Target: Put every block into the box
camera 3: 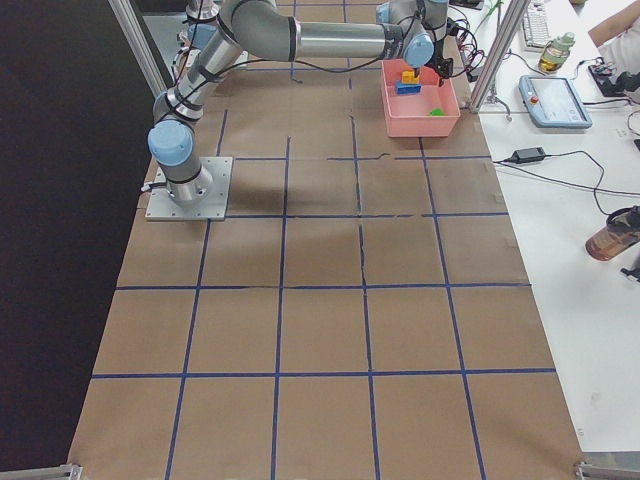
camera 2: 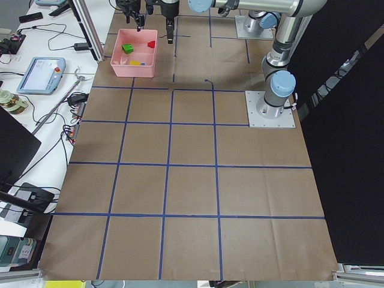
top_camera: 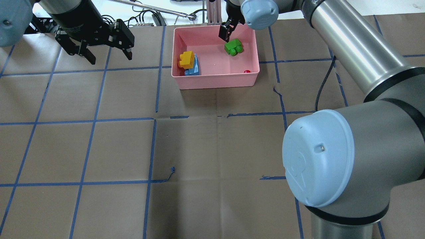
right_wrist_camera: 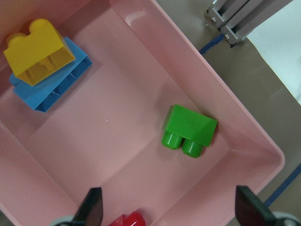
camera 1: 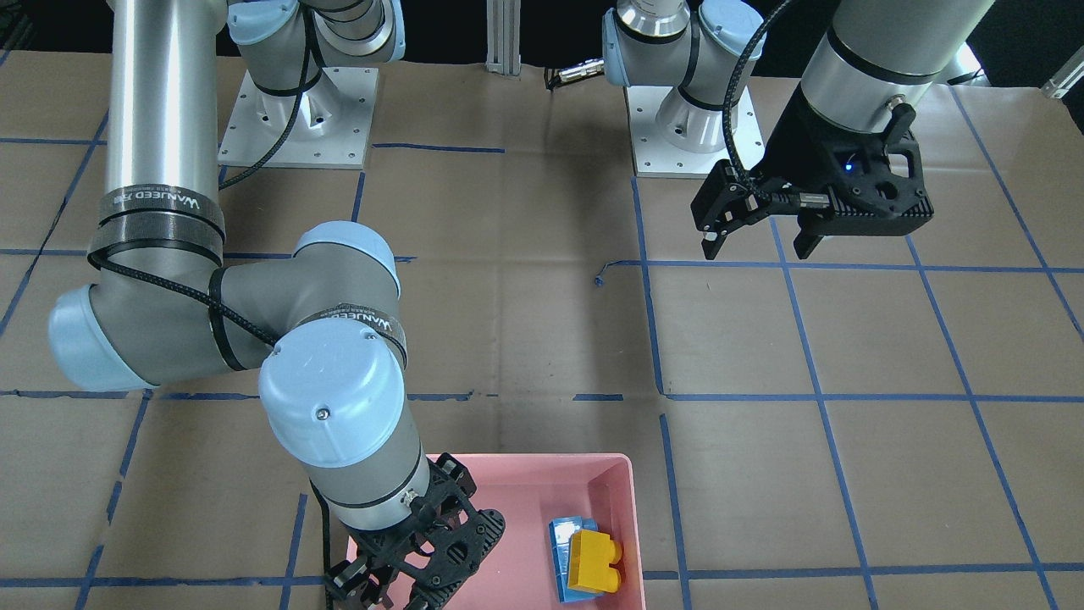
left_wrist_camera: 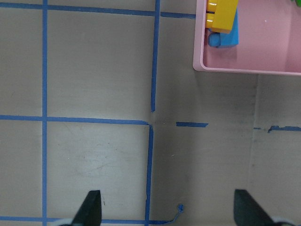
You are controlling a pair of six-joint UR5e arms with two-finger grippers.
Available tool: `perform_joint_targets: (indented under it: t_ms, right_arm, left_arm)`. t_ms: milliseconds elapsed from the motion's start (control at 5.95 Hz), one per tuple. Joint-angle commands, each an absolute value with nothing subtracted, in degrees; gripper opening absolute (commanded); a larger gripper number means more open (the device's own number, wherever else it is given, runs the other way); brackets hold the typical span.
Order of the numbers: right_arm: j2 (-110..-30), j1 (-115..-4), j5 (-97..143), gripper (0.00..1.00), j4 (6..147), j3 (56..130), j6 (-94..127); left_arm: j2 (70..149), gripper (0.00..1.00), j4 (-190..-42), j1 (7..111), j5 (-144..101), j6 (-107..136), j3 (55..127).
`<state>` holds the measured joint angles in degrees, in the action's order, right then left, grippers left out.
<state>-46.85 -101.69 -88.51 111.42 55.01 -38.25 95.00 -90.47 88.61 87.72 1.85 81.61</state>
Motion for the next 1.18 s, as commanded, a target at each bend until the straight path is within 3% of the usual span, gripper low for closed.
perform_joint_targets:
  t_ms: [0,504,1009]
  right_arm:
    - [-46.85,-101.69,-88.51,0.99,111.71,55.11,-37.36]
    - [-52.09,-95.74,-93.4,0.99,104.13,56.24,-30.07]
    - [-68.94,-92.11,-93.34,0.99,84.96,67.01,-3.26]
  left_arm:
    - [94.92,0.99,-90.53,88.77,87.71,1.85,81.65]
    - [94.75,0.99,-90.53,88.59,87.71,1.85,81.56]
    - [94.92,0.99,-90.53,88.59,87.71,1.85,81.56]
